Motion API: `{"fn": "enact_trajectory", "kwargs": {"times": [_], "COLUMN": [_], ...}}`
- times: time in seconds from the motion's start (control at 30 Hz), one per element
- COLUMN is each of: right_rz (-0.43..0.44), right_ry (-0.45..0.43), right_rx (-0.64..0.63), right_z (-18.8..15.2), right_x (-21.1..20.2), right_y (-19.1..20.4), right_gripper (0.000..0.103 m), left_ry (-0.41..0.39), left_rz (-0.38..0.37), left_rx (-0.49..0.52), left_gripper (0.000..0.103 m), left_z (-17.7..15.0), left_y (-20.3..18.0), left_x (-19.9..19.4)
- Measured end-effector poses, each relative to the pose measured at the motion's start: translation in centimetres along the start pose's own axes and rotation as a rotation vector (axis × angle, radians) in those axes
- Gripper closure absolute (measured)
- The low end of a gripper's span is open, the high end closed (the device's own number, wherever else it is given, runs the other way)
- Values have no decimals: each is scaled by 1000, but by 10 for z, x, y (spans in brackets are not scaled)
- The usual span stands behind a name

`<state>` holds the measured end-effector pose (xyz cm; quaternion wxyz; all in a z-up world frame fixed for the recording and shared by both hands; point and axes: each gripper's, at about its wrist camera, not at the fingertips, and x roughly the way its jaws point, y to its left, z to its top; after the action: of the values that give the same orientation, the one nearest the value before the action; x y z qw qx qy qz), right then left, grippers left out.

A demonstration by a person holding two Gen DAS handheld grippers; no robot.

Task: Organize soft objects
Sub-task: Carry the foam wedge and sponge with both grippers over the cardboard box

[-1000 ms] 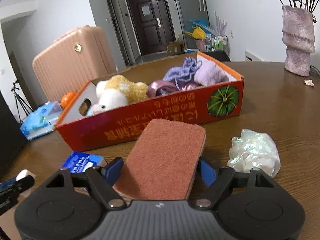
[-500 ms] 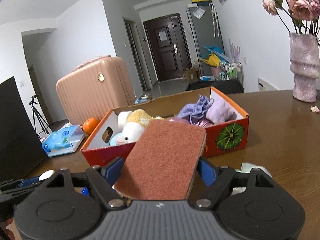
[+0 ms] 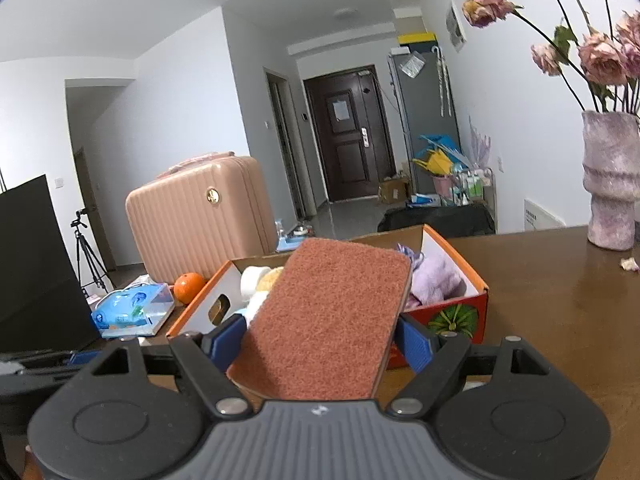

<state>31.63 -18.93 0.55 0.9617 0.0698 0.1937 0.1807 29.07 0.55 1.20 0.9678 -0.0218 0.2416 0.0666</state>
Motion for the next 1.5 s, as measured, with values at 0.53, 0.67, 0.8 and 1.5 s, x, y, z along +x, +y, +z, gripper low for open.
{"fn": "enact_trajectory", "kwargs": {"times": [0.53, 0.67, 0.8, 1.5], "right_rz": [-25, -23, -23, -58], "right_ry": [-43, -58, -63, -39], "right_rx": [-28, -36, -34, -38], "right_z": [19, 25, 29, 42], "right_x": [23, 33, 46, 117], "right_y": [-10, -7, -5, -13], "right_gripper": [23, 23, 23, 23], "left_ry": [-47, -54, -57, -59], "left_rz": [-8, -7, -2, 1], "left_rx": [-58, -70, -83, -89], "left_gripper": [69, 69, 69, 69], "left_z": [39, 47, 55, 83], "left_y": [-15, -14, -12, -10], "left_x": [32, 42, 54, 114]}}
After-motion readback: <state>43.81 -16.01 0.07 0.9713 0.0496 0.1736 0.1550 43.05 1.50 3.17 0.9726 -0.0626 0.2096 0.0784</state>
